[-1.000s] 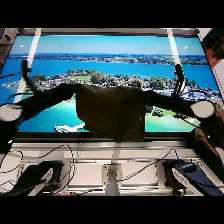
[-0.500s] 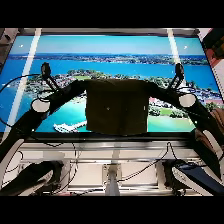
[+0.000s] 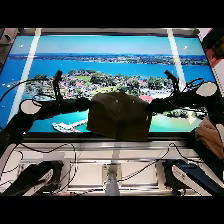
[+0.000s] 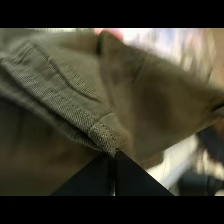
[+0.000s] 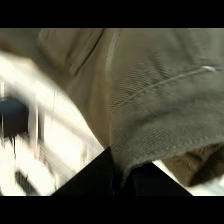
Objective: Fold the clothes and pants, and hang the long-sleeved shirts on hangers.
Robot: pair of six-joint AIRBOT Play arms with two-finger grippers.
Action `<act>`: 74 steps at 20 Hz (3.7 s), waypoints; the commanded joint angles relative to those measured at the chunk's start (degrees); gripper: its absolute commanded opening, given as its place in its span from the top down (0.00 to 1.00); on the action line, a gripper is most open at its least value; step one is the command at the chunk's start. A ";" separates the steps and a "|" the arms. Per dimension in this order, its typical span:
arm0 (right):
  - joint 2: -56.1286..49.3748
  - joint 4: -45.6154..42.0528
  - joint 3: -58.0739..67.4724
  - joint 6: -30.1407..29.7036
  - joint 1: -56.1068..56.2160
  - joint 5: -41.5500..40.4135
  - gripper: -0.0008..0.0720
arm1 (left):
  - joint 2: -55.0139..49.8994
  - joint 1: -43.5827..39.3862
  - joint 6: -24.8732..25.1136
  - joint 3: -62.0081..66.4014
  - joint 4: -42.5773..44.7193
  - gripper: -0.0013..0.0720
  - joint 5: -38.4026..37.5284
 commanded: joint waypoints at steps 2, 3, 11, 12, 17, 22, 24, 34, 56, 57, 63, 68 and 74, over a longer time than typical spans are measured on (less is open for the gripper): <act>3.45 -3.39 -6.34 -0.81 -0.55 15.93 0.93 | 1.09 2.45 -11.78 -0.04 19.26 0.95 -14.14; 5.03 -3.56 -9.60 -0.37 -0.55 16.52 0.93 | 1.09 2.47 -12.15 -0.09 20.11 0.95 -15.58; 21.33 0.76 -35.04 9.29 -0.55 8.46 0.91 | -4.79 -4.85 -11.69 -2.95 20.09 0.94 -8.57; 22.67 2.27 -36.65 9.68 -0.55 7.37 0.78 | -6.91 -6.12 -11.72 -3.04 20.09 0.94 -6.21; 23.85 2.60 -37.27 9.40 -0.55 9.79 0.35 | -15.30 -7.10 -11.74 -3.02 20.00 0.34 -2.86; 23.82 -1.46 -36.79 6.12 -0.57 7.41 0.36 | -16.15 -5.86 -11.45 -2.64 20.28 0.01 -2.86; 23.82 -4.28 -33.38 4.83 -0.59 5.38 0.49 | -16.15 -5.18 -9.01 -1.84 20.28 0.01 -3.06; 22.25 -4.09 -16.72 4.02 -0.55 -7.85 0.93 | -16.15 -1.22 -8.72 3.98 20.26 0.02 -3.26; 10.97 -14.78 -24.48 -1.60 -0.55 -10.34 0.04 | -16.20 -1.36 -8.72 3.96 20.26 0.02 -3.26; 10.97 -15.96 -25.64 -1.55 -0.55 -12.11 0.04 | -16.20 -1.38 -8.72 3.96 20.26 0.02 -3.26; 10.38 -12.96 -29.35 0.90 -0.59 -22.40 0.05 | -16.20 -1.36 -8.74 3.91 20.22 0.02 -3.23; 5.40 -10.49 -29.35 1.95 -0.61 -23.06 0.09 | -16.20 -1.36 -8.74 3.91 20.22 0.02 -3.26; -7.30 15.15 -29.35 -12.22 -0.55 -22.36 0.10 | -16.20 -1.38 -8.74 3.91 19.80 0.02 -3.23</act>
